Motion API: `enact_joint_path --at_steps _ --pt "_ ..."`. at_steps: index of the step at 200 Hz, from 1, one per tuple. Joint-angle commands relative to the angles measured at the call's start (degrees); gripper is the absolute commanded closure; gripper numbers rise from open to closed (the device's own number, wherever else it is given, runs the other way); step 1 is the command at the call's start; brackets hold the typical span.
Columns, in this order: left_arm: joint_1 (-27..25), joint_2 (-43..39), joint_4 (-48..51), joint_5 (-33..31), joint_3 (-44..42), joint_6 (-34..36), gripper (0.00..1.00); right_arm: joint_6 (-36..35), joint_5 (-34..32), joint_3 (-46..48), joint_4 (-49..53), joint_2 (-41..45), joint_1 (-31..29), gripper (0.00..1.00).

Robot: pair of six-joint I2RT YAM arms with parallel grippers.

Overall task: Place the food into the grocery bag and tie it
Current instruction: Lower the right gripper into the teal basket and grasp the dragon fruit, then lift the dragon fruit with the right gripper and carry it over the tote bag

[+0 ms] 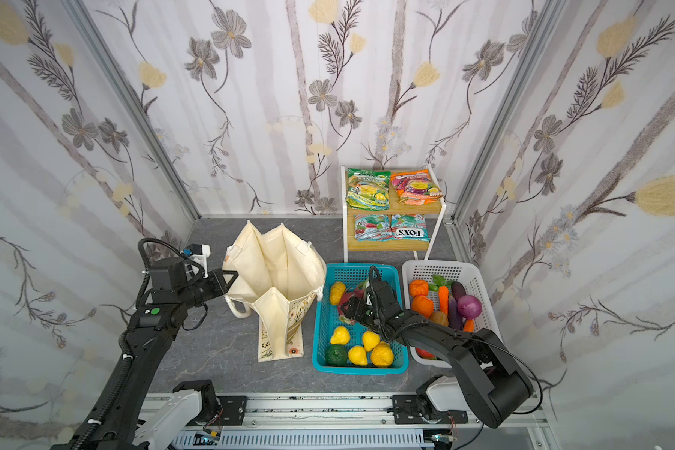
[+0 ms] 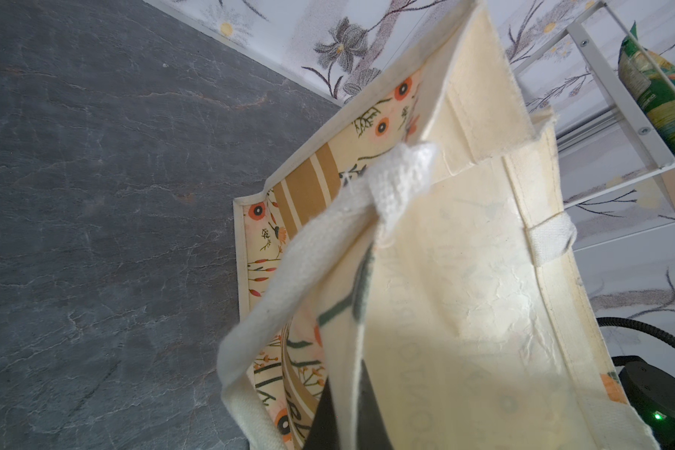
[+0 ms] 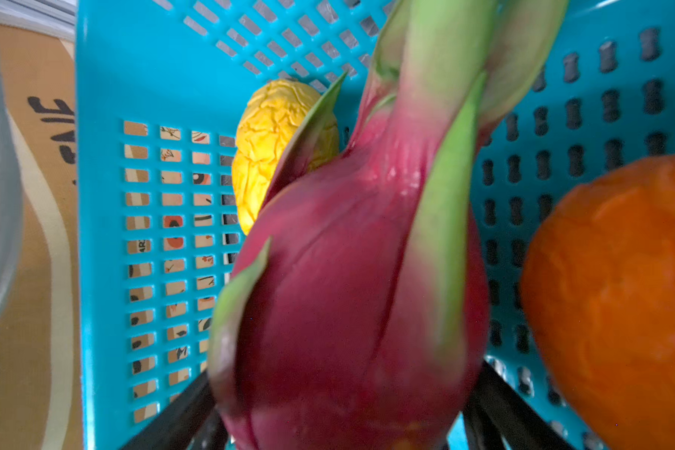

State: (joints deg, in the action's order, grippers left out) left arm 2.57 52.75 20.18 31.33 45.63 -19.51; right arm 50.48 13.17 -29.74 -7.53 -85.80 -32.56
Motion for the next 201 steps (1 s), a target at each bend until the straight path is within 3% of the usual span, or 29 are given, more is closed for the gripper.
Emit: enact_joint_path --at_steps 1,80,127,169,201 --pt "0.1 -0.1 -1.7 0.1 0.3 -0.1 1.0 0.4 0.2 0.4 -1.9 1.6 0.0 0.26" --pt "0.1 0.1 -2.1 -0.7 -0.1 0.2 1.0 -2.5 -3.9 1.4 3.2 15.3 -0.4 0.28" --pt "0.0 1.5 -2.3 0.2 0.2 0.1 1.0 -13.0 -7.9 -4.2 9.6 25.2 -1.0 0.31" --pt "-0.8 1.2 -2.4 0.8 1.0 -1.0 1.0 -25.0 -11.1 -17.9 15.3 24.1 -6.0 0.31" --pt "-2.4 1.3 -2.5 0.8 1.8 -1.4 1.0 -31.3 -8.7 -28.8 15.0 16.1 -9.6 0.33"
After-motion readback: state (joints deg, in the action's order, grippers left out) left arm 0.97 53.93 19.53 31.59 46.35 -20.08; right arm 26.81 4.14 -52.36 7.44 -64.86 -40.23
